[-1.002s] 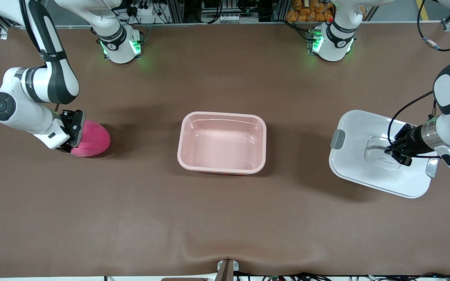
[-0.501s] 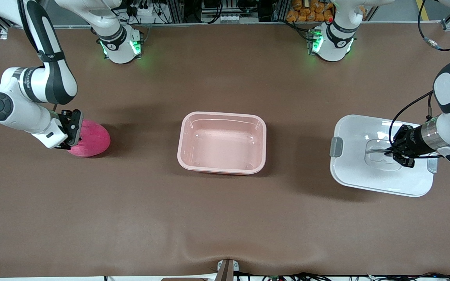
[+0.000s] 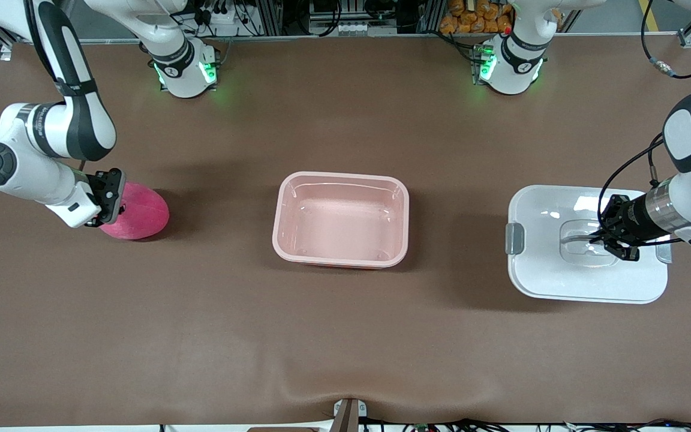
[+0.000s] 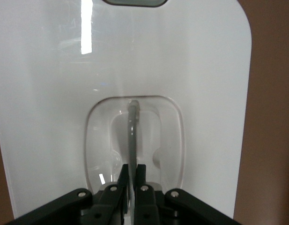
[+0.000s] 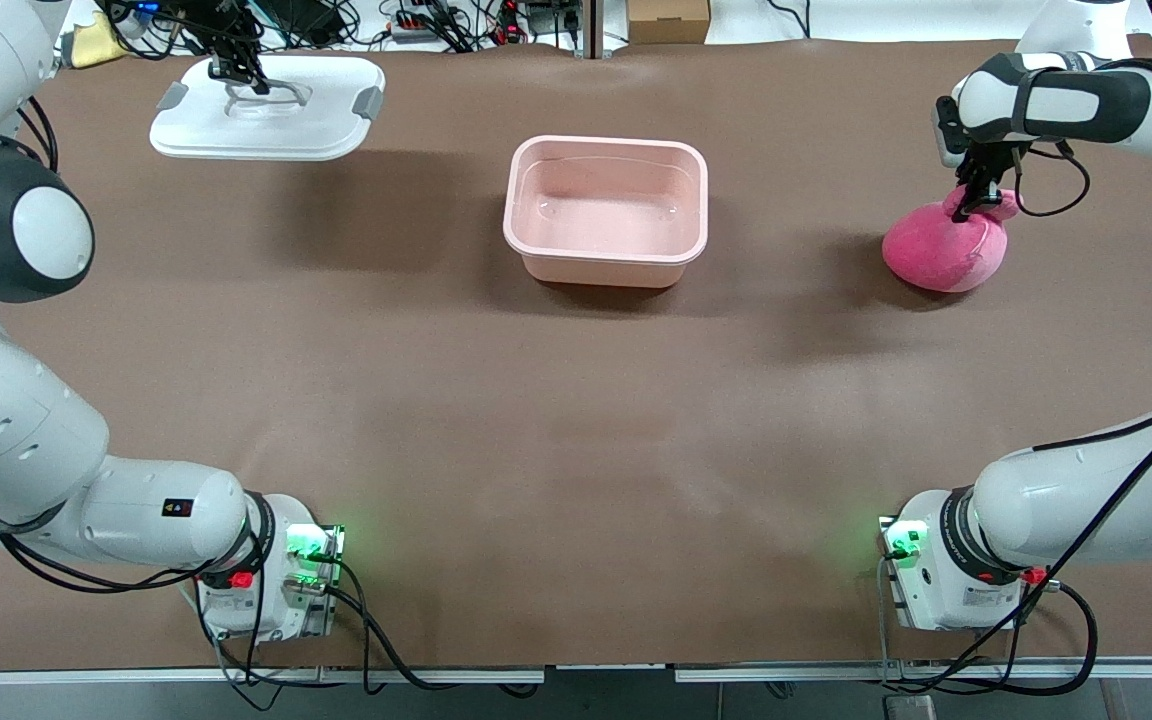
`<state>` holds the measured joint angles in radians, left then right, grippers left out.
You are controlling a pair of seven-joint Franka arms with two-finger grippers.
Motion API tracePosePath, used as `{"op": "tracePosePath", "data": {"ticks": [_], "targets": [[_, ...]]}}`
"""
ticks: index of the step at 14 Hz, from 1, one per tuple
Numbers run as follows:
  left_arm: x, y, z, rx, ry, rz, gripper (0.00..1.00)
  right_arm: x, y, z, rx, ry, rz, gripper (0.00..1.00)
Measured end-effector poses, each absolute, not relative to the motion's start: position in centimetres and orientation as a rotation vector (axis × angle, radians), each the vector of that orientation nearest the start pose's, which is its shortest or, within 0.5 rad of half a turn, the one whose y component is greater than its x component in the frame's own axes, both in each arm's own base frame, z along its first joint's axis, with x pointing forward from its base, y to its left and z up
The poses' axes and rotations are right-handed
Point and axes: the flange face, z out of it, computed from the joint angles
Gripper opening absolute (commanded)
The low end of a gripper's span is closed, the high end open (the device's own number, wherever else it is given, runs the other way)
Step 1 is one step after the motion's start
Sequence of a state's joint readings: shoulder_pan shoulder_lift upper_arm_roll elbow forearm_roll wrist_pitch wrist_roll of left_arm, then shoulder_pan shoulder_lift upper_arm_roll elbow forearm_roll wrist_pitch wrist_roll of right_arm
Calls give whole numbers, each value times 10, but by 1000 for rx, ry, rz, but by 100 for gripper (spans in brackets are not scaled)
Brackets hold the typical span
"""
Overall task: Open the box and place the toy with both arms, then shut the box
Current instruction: 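Lower the lid with the left gripper while the right gripper grasps the flamingo, then lift the pink flamingo with the right gripper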
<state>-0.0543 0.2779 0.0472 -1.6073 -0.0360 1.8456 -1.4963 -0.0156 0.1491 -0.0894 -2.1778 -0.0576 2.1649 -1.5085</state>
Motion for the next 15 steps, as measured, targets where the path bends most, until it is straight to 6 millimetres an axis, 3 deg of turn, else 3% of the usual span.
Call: {"op": "tracePosePath", "data": {"ticks": [5,9,15], "targets": [[642,-11,468,-2266,-2168,57,0,532,-58,313,-2303,-2015,227,0],[641,-26,468,-2300,-2137,66,0,536,-59,323,-2316,-2006,219,0],[648,-35,461,-2350,-2090,68,0,549,-55,361,-2414,-1840,262,0]]}}
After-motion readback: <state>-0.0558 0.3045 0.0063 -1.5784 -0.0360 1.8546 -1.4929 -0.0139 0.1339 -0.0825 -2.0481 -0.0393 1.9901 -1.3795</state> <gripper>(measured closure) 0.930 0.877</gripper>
